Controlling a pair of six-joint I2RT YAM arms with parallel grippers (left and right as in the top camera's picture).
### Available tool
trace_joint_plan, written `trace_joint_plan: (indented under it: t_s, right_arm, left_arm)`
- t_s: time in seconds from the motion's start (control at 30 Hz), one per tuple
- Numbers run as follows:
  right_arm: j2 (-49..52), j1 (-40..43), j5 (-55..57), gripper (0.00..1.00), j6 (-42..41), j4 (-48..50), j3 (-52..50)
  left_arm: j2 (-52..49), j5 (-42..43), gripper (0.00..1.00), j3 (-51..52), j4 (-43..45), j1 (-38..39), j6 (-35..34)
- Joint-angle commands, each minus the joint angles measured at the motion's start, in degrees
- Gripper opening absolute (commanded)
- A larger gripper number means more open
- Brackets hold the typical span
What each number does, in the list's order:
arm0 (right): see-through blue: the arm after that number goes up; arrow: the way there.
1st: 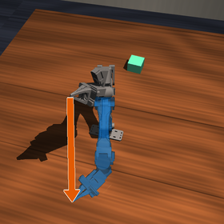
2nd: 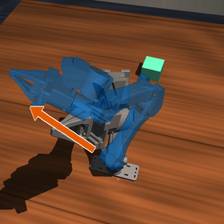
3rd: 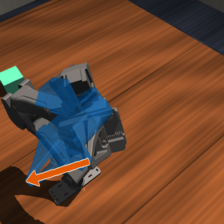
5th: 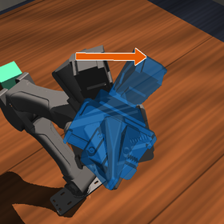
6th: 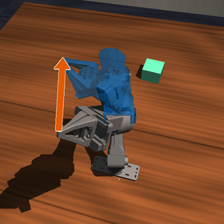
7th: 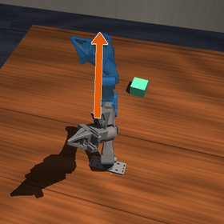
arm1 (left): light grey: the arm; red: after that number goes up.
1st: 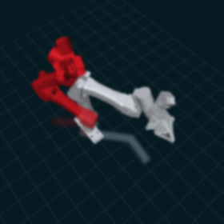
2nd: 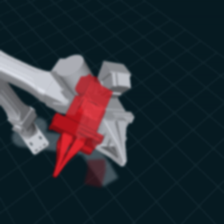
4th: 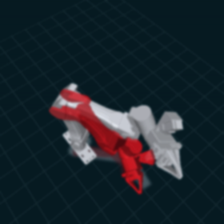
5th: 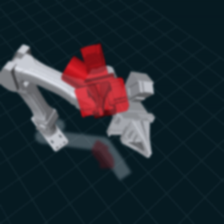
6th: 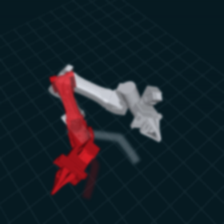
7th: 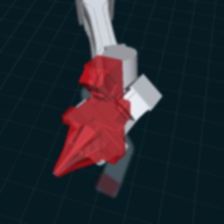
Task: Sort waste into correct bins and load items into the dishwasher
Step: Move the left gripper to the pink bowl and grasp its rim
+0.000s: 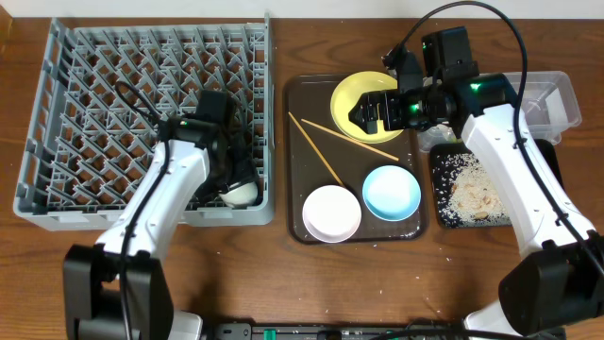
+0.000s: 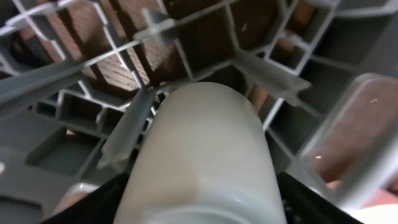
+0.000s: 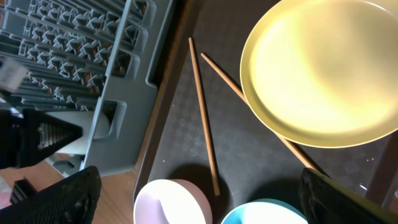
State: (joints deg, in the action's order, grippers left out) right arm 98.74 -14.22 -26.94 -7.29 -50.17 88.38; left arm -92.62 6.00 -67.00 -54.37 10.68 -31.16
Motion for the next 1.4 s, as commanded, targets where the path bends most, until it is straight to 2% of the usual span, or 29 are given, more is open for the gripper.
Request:
trace_joint_plan:
  t_s: [0.0,0.17,0.43,0.7,0.9,1.1,1.23,1.37]
  right_arm:
    - [-0.7,-0.4,0.2,0.99,0.8,-0.2,0.1]
    - [-0.7,-0.4,0.2,0.99,0.8,-0.2,0.1]
    - [-0.8,-0.3,0.2,0.99,0.7,0.9,0.1]
    - [-6.4,5.0,0.2,0.99,0.1,0.5,1.2]
    - [-13.3,10.2,2.8,0.99,0.1,-2.1,1.2]
    - [-14.8,10.6,4.2,0.99,0.1,-3.9,1.1]
    - [-14.6,10.3,4.3,0.98,0.1,-4.4,0.5]
    - [-14.3,10.3,4.5,0.97,0.1,-5.2,0.4]
  left_arm:
    - [-0.2,-0.7,0.86,-1.4,-0.2,0.2,0.1]
    - [0.7,-0.5,0.97,-4.4,-1.7,0.2,0.3]
    - [4.4,3.1,0.97,-15.0,-6.5,1.1,5.1]
    - [8.4,3.8,0.96,-16.1,-5.8,9.7,8.8]
    - [4.9,3.8,0.92,-14.8,-5.3,17.6,15.5]
    - [-1.7,3.8,0.88,-14.8,-4.9,22.6,22.7]
    - [-6.9,3.8,0.86,-14.8,-4.1,24.5,24.1]
    - [-11.6,3.8,0.79,-14.8,-4.1,25.2,24.1]
